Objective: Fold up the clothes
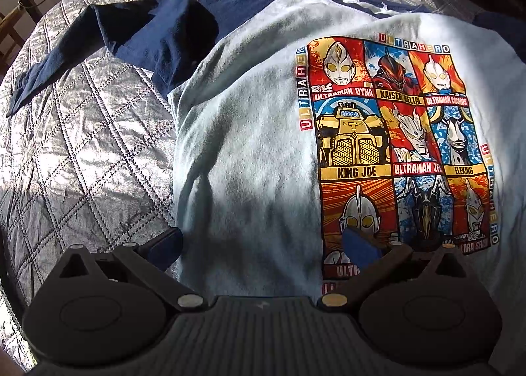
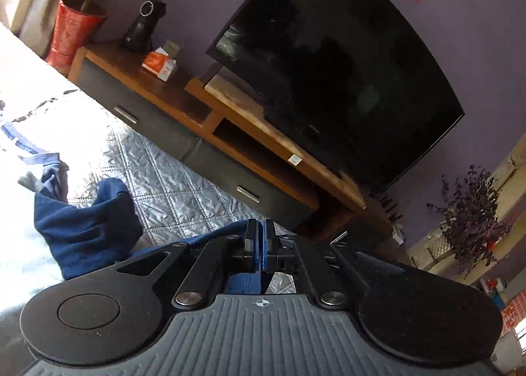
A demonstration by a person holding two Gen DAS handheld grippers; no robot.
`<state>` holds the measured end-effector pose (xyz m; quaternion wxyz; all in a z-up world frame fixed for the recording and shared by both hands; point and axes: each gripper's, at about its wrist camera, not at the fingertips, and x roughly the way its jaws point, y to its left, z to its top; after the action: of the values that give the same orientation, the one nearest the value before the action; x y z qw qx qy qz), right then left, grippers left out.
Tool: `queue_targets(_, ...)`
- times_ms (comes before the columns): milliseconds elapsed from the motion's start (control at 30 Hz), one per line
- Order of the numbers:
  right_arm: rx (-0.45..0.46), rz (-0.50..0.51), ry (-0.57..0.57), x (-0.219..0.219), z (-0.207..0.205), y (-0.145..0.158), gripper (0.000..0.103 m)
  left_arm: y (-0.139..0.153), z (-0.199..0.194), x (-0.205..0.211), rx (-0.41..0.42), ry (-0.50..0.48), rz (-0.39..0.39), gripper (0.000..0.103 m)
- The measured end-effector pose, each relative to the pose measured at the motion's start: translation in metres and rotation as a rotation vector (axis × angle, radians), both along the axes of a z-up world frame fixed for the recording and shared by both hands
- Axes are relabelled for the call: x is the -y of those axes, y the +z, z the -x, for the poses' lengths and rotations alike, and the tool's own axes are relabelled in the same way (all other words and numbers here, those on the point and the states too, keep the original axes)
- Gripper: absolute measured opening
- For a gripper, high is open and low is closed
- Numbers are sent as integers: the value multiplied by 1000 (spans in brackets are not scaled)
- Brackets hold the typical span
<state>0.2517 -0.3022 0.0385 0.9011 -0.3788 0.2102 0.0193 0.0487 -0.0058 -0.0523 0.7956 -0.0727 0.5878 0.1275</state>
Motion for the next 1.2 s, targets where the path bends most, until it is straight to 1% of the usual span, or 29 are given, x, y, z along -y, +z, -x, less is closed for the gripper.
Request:
queue_targets(67,64,76,3,-1,-9,5,2,-1,1,-2,0,8,10,103)
queue_targets(100,85,98,1,-1,-14,8,2,-1,1,-2,-1,10,14,103)
queue_targets(167,102,73,-27,1,-26,16,2,-1,1,-3,-1,9,15,103)
queue_targets(200,109,37,-36,2,-31,22,2,-1,1,-3,-1,10,16,103)
queue_targets(333,129,-163,-48,3,-43,47,2,-1,0,-4,-3,15,20,103)
queue_targets(400,156,-229,-38,1,-43,57,2,-1,0,-4,-1,15,20,103)
queue_targets(467,229,-288,-34,0,-35,70,2,-1,2,-4,2,15,20,103)
queue_targets(600,416,-443,-21,2,-4,103,2,-1,3,-4,6,13,21,103)
queue_targets(633,442,-460,-11,4,3,111,2,-1,3,-4,7,13,21,103)
queue_targets(700,467,-460,5,8,17,122,2,-2,3,-4,8,13,21,103)
queue_targets(733,478,-477,7,13,25,128,2,-2,4,-4,8,13,20,103)
queue_targets(833,473,-566,-11,34,51,144,2,-2,4,-4,9,11,20,103)
queue_targets(867,469,-613,-7,41,62,149,2,-1,4,-4,9,12,20,103)
queue_targets(900,468,-658,8,45,75,153,2,-1,4,-4,9,12,20,103)
queue_targets(967,466,-714,84,51,112,152,2,-1,4,-4,8,12,21,103)
queue_targets(1033,434,-705,149,48,150,143,2,-1,4,-4,6,13,22,103)
queue_targets(1100,364,-738,199,43,186,130,4,-1,4,-5,4,14,25,103)
queue_targets(1133,339,-737,232,41,205,124,5,-1,4,-6,3,14,27,103)
queue_targets(1200,306,-698,305,39,246,110,12,-1,4,-7,2,14,32,102)
